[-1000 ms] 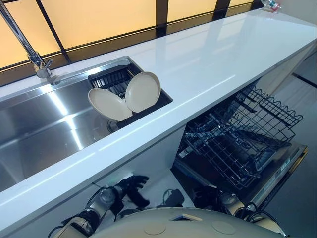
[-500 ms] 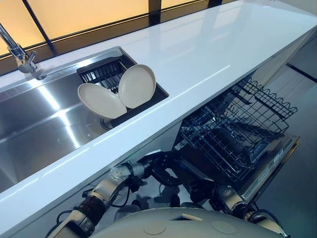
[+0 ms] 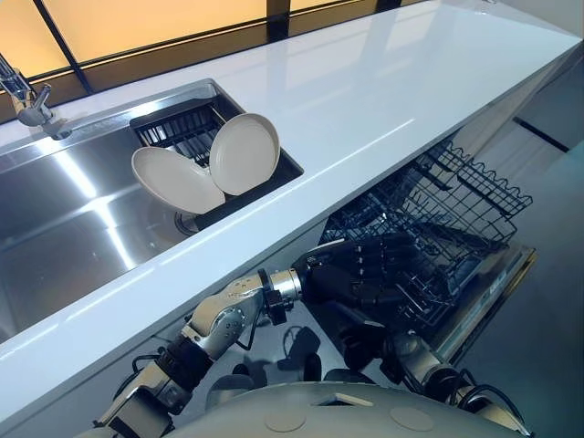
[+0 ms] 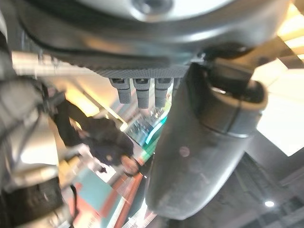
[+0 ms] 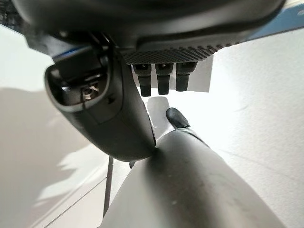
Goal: Pick up plates and place into dishwasher.
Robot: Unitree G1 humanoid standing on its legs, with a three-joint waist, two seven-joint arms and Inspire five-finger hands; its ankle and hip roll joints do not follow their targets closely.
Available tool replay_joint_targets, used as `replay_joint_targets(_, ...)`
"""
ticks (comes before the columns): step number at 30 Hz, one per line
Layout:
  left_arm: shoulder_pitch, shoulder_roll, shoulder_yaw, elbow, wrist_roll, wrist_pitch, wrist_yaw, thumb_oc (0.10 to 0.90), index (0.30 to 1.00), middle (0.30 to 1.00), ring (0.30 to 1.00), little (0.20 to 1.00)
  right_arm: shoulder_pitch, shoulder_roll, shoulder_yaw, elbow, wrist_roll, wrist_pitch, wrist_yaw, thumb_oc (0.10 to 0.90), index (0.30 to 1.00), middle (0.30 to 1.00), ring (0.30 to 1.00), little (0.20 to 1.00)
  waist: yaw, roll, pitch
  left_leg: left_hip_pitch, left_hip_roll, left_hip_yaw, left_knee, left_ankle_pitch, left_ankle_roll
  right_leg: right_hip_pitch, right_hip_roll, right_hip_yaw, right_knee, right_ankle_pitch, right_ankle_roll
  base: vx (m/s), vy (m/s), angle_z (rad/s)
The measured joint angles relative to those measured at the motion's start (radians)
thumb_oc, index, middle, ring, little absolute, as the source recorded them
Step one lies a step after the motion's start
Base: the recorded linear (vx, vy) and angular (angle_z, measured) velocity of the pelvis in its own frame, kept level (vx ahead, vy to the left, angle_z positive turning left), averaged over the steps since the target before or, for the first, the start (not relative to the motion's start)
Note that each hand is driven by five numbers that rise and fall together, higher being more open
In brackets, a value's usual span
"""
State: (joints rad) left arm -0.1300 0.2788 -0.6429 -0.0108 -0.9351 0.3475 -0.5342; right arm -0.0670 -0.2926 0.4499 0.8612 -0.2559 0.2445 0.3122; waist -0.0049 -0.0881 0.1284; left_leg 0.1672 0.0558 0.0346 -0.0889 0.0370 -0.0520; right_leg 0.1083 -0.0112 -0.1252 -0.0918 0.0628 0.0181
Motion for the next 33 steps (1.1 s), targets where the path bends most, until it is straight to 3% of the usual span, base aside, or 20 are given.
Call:
replay_joint_targets(3,-0.008,-0.002,-0.03,-0.017,-0.069,-0.005,0.01,0.8,0.9,0.9,0.9,0.9,-0.021,0.001,0.013,0.001,0.001,0.016,0.001,0.8,0.9,0.9,0.9,0.9,0.001,0.001,0.014,-0.008,-0.003,-0.007,0.008,0.0,0.0,-0.002,-0.003,-0.005,0.0,0.0,0.0,-0.03,-0.01,0.07)
replay_joint_targets(7,-0.041,0.007,-0.033,-0.08,-0.022,-0.193,0.05,0.8,0.9,0.9,0.9,0.9,-0.028,0.001,0.032,0.0,0.015,0.027,-0.004,0.8,0.9,0.9,0.9,0.9,0.005,0.001,0.016,-0.024,-0.004,-0.022,0.014,0.0,0.0,-0.007,-0.01,-0.021,0.0,0.0,0.0,-0.02,0.012,0.11)
replay_joint_targets(10,-0.079,0.048,0.007,-0.16,0.215,-0.383,0.156,0.8,0.9,0.9,0.9,0.9,-0.028,0.002,0.031,0.003,0.041,0.037,-0.012,0.8,0.9,0.9,0.9,0.9,0.007,0.006,0.019,-0.025,-0.004,-0.026,0.015,0.0,0.0,-0.006,-0.01,-0.023,0.0,0.0,0.0,-0.01,0.048,0.02)
replay_joint_targets(12,-0.113,0.123,0.114,-0.226,0.415,-0.451,0.263,0.8,0.9,0.9,0.9,0.9,-0.021,0.001,0.019,0.015,0.051,0.027,-0.029,0.8,0.9,0.9,0.9,0.9,0.007,0.022,0.024,-0.024,-0.004,-0.028,0.017,0.0,0.0,-0.004,-0.011,-0.025,-0.001,0.0,0.0,0.04,0.085,0.01)
replay_joint_targets(15,-0.12,0.211,0.322,-0.265,0.578,-0.457,0.389,0.8,0.9,0.9,0.9,0.9,-0.007,0.0,-0.031,0.085,0.062,-0.025,-0.061,0.8,0.9,0.9,0.9,0.9,0.01,0.053,0.022,-0.024,-0.003,-0.043,0.017,0.0,0.0,0.0,-0.013,-0.031,-0.002,-0.001,-0.001,0.06,0.082,0.06)
replay_joint_targets(17,-0.117,0.259,0.469,-0.264,0.665,-0.457,0.468,0.8,0.9,0.9,0.9,0.9,0.001,-0.005,-0.077,0.152,0.071,-0.067,-0.089,0.8,0.9,0.9,0.9,0.9,0.034,0.077,0.023,-0.026,-0.004,-0.052,0.018,0.0,0.0,0.002,-0.015,-0.041,-0.005,-0.003,-0.005,0.07,0.115,0.16)
replay_joint_targets(20,-0.115,0.36,0.599,-0.262,0.79,-0.457,0.566,0.8,0.9,0.9,0.9,0.9,0.011,-0.011,-0.097,0.222,0.069,-0.123,-0.118,0.8,0.9,0.9,0.9,0.9,0.07,0.093,0.017,-0.024,-0.005,-0.07,0.019,0.001,-0.001,0.009,-0.016,-0.059,-0.005,-0.006,-0.009,0.07,0.113,0.23)
replay_joint_targets(25,-0.101,0.553,0.693,-0.216,1.006,-0.476,0.665,0.8,0.9,0.9,0.9,0.9,0.016,-0.012,-0.099,0.264,0.055,-0.156,-0.132,0.8,0.9,0.9,0.9,0.9,0.108,0.106,0.006,-0.016,-0.013,-0.094,0.011,0.004,0.001,0.028,-0.022,-0.049,-0.006,-0.014,-0.011,0.06,0.118,0.18)
replay_joint_targets(27,-0.101,0.653,0.696,-0.141,1.116,-0.499,0.702,0.8,0.9,0.9,0.9,0.9,0.019,-0.014,-0.098,0.264,0.045,-0.152,-0.132,0.8,0.9,0.9,0.9,0.9,0.107,0.119,-0.012,-0.015,-0.018,-0.094,0.008,0.006,0.004,0.029,-0.026,-0.048,-0.006,-0.014,-0.011,0.05,0.099,0.01)
replay_joint_targets(33,-0.102,0.814,0.694,0.027,1.394,-0.593,0.774,0.8,0.9,0.9,0.9,0.9,0.027,-0.025,-0.083,0.256,0.037,-0.13,-0.128,0.8,0.9,0.9,0.9,0.9,0.088,0.15,-0.062,-0.004,-0.024,-0.093,-0.005,0.007,0.008,0.037,-0.03,-0.048,-0.005,-0.016,-0.007,0.06,0.093,0.0)
